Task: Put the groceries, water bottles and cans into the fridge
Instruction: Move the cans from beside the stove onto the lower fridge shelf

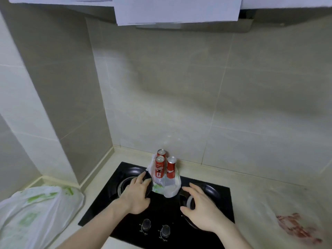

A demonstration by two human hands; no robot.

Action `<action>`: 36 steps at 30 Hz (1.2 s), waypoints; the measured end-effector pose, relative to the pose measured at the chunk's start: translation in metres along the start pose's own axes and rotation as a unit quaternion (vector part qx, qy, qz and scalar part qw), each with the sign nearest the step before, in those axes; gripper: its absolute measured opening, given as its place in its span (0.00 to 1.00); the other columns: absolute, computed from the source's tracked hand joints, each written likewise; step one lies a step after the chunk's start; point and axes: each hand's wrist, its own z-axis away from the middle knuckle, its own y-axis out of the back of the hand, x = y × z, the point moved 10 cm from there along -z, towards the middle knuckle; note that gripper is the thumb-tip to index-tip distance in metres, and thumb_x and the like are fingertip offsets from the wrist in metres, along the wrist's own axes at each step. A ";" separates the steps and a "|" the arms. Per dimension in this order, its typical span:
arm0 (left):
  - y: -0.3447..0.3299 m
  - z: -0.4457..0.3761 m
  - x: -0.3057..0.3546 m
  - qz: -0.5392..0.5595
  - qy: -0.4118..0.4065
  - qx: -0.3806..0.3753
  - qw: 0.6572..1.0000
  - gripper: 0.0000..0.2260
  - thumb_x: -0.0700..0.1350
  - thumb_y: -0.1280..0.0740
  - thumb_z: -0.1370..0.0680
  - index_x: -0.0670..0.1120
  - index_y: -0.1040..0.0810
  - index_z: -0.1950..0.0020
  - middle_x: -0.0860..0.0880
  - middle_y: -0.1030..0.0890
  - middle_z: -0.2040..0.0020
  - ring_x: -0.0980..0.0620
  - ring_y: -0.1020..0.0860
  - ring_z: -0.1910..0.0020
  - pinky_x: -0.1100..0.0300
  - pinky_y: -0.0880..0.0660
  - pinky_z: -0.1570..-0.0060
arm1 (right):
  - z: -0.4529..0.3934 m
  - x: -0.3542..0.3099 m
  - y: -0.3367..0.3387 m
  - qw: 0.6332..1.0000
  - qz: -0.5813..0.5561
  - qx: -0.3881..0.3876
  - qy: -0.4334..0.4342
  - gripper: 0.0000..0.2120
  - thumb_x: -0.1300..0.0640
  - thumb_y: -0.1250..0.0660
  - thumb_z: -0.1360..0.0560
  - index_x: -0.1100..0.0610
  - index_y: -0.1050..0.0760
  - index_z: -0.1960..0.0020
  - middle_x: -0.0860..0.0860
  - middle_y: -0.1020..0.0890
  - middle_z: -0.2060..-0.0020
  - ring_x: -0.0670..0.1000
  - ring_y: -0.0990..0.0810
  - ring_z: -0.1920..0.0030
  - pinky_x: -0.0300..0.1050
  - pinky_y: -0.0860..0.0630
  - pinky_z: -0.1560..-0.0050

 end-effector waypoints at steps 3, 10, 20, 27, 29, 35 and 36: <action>0.009 -0.049 -0.008 0.008 -0.015 -0.017 1.000 0.37 0.49 0.34 0.24 0.50 0.47 0.18 0.47 0.55 0.17 0.39 0.51 0.19 0.47 0.43 0.22 | -0.028 0.004 -0.002 1.000 -0.002 0.014 -0.028 0.33 0.46 0.32 0.21 0.42 0.41 0.20 0.41 0.49 0.18 0.47 0.40 0.21 0.45 0.40 0.22; 0.006 -0.139 -0.026 -0.007 -0.030 -0.060 0.998 0.41 0.48 0.34 0.24 0.49 0.53 0.17 0.45 0.53 0.17 0.39 0.46 0.21 0.46 0.40 0.23 | -0.096 -0.014 -0.012 0.997 -0.012 0.047 -0.056 0.32 0.48 0.32 0.21 0.41 0.41 0.20 0.45 0.47 0.18 0.48 0.44 0.19 0.45 0.42 0.22; -0.017 -0.206 -0.036 -0.052 -0.062 -0.096 0.992 0.41 0.44 0.30 0.27 0.50 0.48 0.19 0.50 0.48 0.20 0.41 0.35 0.30 0.44 0.32 0.29 | -0.164 -0.003 -0.022 0.988 0.006 0.056 -0.141 0.36 0.53 0.32 0.24 0.47 0.43 0.19 0.50 0.46 0.18 0.53 0.41 0.20 0.47 0.40 0.22; -0.022 -0.239 -0.031 -0.071 -0.087 -0.108 0.988 0.34 0.45 0.31 0.25 0.51 0.41 0.21 0.49 0.48 0.20 0.40 0.35 0.30 0.45 0.31 0.30 | -0.199 0.008 -0.024 0.982 0.045 0.037 -0.180 0.36 0.57 0.33 0.23 0.51 0.43 0.19 0.52 0.45 0.19 0.58 0.38 0.22 0.49 0.37 0.24; -0.025 -0.245 -0.030 -0.082 -0.098 -0.108 0.986 0.34 0.46 0.31 0.24 0.51 0.43 0.21 0.49 0.50 0.19 0.40 0.35 0.29 0.45 0.31 0.31 | -0.208 0.011 -0.022 0.980 0.061 0.033 -0.187 0.34 0.57 0.33 0.23 0.52 0.41 0.20 0.55 0.41 0.20 0.60 0.36 0.23 0.49 0.35 0.25; -0.029 -0.248 -0.031 -0.097 -0.122 -0.095 0.983 0.38 0.44 0.32 0.23 0.51 0.49 0.17 0.50 0.52 0.16 0.42 0.41 0.22 0.43 0.38 0.25 | -0.231 0.023 -0.021 0.976 0.089 0.029 -0.198 0.33 0.56 0.32 0.23 0.54 0.41 0.21 0.56 0.38 0.22 0.61 0.34 0.25 0.51 0.36 0.25; -0.028 -0.248 -0.030 -0.096 -0.128 -0.092 0.983 0.38 0.44 0.32 0.22 0.51 0.49 0.17 0.50 0.53 0.16 0.42 0.41 0.22 0.43 0.37 0.25 | -0.234 0.024 -0.021 0.976 0.091 0.025 -0.197 0.34 0.56 0.33 0.22 0.54 0.42 0.20 0.57 0.39 0.22 0.60 0.35 0.24 0.50 0.37 0.24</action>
